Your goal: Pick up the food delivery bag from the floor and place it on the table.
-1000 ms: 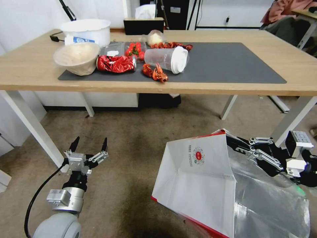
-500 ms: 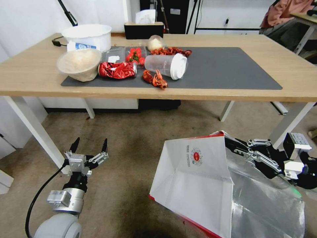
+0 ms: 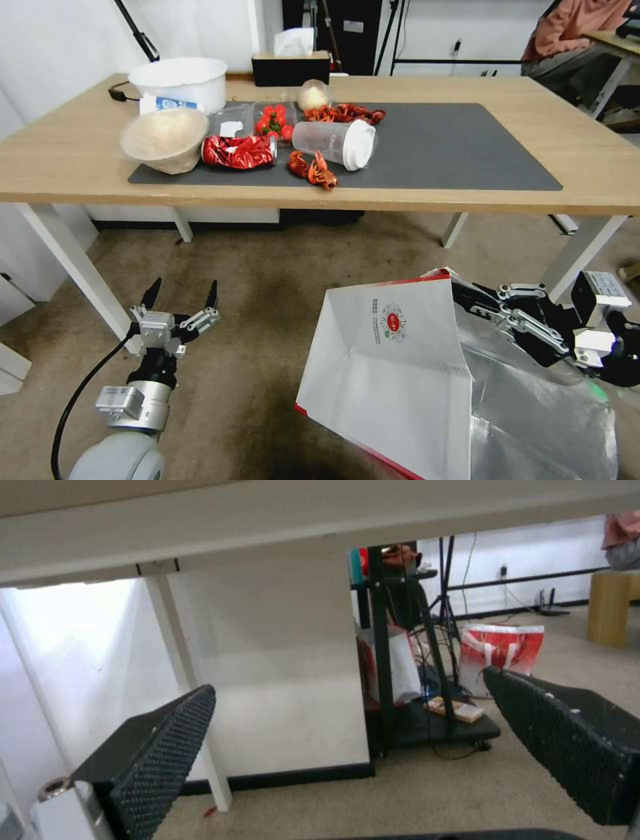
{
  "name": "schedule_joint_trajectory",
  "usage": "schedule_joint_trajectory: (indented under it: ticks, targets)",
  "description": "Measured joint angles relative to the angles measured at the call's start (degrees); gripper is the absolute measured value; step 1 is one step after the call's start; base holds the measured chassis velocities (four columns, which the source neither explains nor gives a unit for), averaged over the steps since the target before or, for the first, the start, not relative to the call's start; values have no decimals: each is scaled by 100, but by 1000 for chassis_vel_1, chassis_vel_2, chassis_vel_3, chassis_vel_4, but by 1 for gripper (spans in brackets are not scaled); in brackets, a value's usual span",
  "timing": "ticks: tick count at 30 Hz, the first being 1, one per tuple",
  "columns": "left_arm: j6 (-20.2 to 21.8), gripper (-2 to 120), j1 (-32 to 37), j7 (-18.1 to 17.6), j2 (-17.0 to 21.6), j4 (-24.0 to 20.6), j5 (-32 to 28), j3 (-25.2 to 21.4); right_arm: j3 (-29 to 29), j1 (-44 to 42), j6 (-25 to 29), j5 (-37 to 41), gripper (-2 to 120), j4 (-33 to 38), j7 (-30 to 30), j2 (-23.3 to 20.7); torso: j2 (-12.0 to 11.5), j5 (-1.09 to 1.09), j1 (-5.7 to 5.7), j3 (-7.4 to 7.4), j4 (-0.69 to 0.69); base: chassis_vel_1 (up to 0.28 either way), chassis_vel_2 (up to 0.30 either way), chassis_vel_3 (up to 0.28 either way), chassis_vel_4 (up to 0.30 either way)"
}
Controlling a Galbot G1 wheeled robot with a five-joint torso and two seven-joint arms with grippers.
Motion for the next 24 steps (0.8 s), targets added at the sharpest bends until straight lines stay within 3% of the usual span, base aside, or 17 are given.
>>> schedule_joint_trajectory:
  ticks: [24]
  targets:
    - [-38, 100, 2, -22, -19, 42, 101, 22, 44, -31, -27, 41, 0, 60, 95, 24, 566, 0, 195, 369, 0, 0, 0, 0, 0]
